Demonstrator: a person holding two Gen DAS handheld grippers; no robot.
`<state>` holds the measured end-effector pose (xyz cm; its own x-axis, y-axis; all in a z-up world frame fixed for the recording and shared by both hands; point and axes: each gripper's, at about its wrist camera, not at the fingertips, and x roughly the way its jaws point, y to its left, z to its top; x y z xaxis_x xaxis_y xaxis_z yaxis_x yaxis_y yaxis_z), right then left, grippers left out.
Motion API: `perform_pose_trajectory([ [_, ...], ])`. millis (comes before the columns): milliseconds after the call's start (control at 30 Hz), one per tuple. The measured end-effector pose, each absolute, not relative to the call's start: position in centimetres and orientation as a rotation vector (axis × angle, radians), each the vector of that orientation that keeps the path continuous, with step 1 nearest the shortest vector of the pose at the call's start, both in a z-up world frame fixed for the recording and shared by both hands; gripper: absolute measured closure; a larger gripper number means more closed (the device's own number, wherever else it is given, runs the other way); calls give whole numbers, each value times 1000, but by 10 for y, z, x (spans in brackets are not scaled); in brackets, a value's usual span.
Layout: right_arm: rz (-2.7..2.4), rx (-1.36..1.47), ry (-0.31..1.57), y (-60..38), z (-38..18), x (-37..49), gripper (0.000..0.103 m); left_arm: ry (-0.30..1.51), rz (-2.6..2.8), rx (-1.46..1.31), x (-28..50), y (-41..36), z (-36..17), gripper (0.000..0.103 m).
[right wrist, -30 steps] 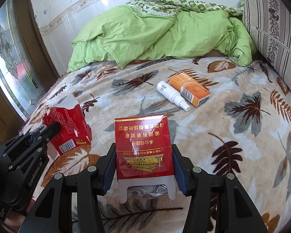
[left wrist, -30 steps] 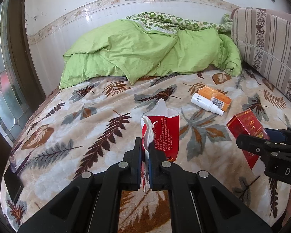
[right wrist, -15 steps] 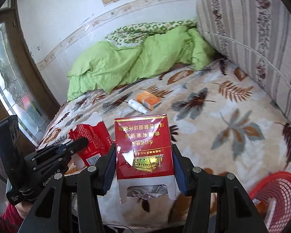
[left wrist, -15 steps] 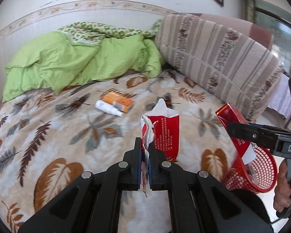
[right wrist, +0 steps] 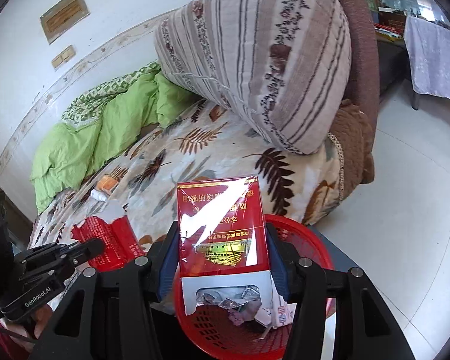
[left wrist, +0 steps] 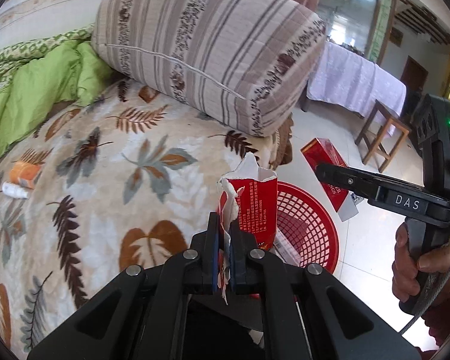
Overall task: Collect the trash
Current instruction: 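Open both tools over the red basket to drop the pack and wrapper, then move both tools back toward the spray bottle and orange box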
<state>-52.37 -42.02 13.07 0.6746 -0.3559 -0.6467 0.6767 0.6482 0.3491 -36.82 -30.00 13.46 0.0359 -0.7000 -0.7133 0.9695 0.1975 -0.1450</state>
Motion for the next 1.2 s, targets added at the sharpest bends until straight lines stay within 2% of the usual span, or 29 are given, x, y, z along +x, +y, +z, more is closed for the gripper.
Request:
perform_pose_trajectory([
  [33,-637,624,572,-423,128,-528,45,780,-1358,450,-377,-307,132,98],
  [67,-646,631,573,-426,125,-532,45,791,-1365,465,-381,-313,129,89],
  [100,-651,640,577,-429,122,-535,44,793,-1361,475,-386,-317,128,71],
  [133,-658,646,590,-432,119,-536,44,782,-1353,472,-387,-317,129,61],
  [167,-673,651,600,-435,117,-538,44,769,-1346,465,-387,-315,130,46],
  [200,-685,658,602,-437,114,-540,44,755,-1336,460,-386,-313,132,41],
  [433,-622,679,587,-440,112,-526,44,752,-1211,354,-334,-281,151,39],
  [633,-466,617,614,-415,117,-471,44,767,-1051,295,-273,-240,146,37],
  [933,-219,432,729,-362,120,-343,44,857,-773,162,-155,-173,117,37],
  [1200,-115,286,815,-346,106,-199,44,914,-507,125,-70,-123,61,37],
])
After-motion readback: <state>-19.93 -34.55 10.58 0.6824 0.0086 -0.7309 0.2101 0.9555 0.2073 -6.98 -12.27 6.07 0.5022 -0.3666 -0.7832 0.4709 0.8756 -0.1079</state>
